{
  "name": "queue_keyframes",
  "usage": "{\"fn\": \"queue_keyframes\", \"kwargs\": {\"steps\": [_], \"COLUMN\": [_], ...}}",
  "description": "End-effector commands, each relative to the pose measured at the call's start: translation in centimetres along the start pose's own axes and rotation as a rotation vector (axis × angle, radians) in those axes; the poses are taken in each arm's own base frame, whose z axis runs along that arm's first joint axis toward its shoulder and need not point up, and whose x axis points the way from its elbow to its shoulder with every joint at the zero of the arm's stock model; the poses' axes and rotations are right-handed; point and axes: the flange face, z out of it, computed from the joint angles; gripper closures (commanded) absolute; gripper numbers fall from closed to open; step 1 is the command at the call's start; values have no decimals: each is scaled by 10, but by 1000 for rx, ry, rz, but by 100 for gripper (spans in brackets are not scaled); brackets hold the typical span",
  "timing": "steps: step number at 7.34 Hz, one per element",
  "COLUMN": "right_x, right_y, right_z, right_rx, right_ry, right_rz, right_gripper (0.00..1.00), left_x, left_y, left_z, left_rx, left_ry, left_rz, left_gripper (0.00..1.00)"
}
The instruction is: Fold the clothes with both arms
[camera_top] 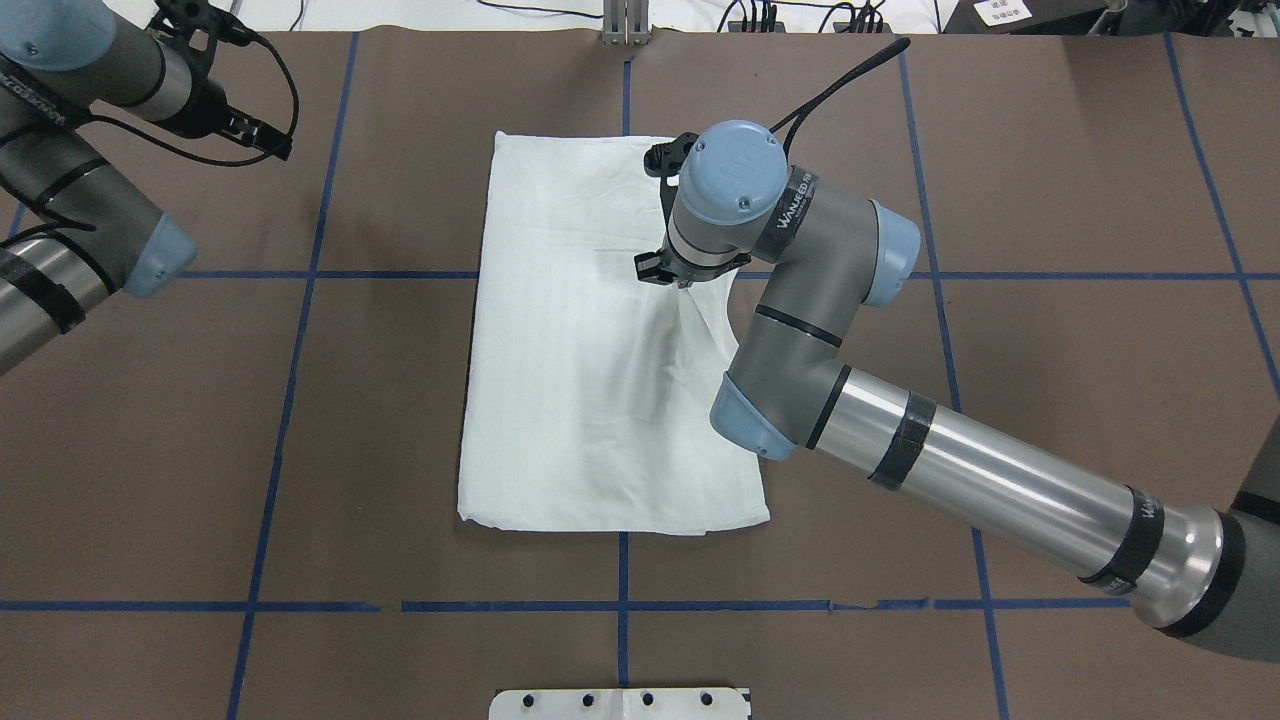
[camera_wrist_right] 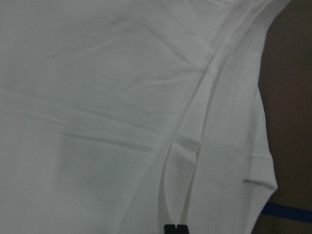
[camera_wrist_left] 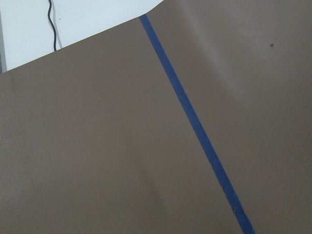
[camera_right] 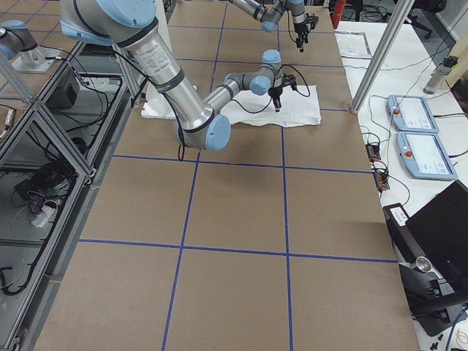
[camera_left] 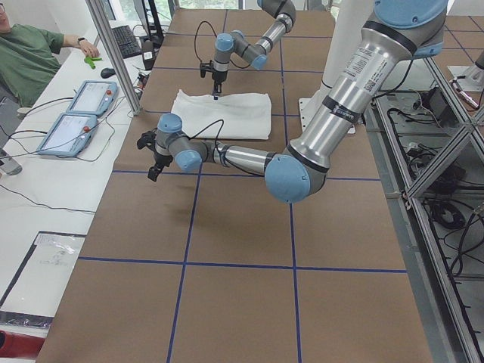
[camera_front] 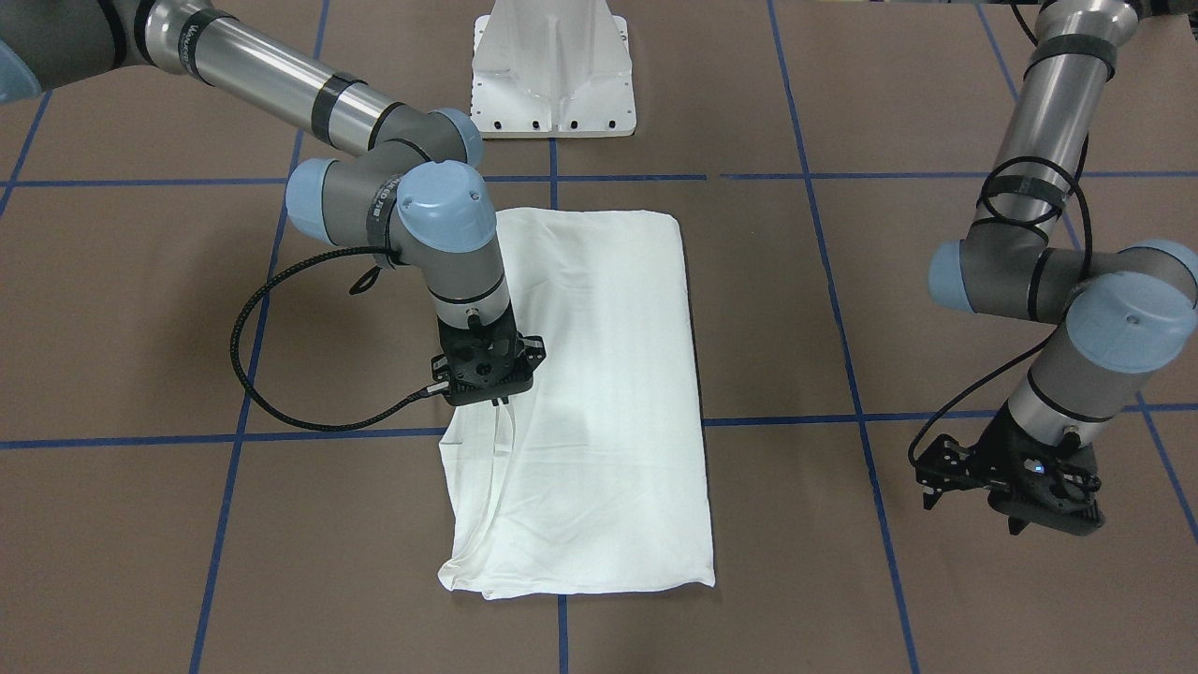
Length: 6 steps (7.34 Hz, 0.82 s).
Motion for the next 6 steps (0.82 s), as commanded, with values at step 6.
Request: {"fn": "queue_keyframes", "kwargs": {"steps": [6], "right_x": [86], "right_y": [58], "right_z": [-13], "right_rx": [-23], "right_ry": [0], "right_rz": [17], "right_gripper": [100], "left_x": [0], "left_y": [0], "left_z": [0], "left_rx": [1], "left_ry": [0], "left_rz": [1], "left_gripper": [0]}}
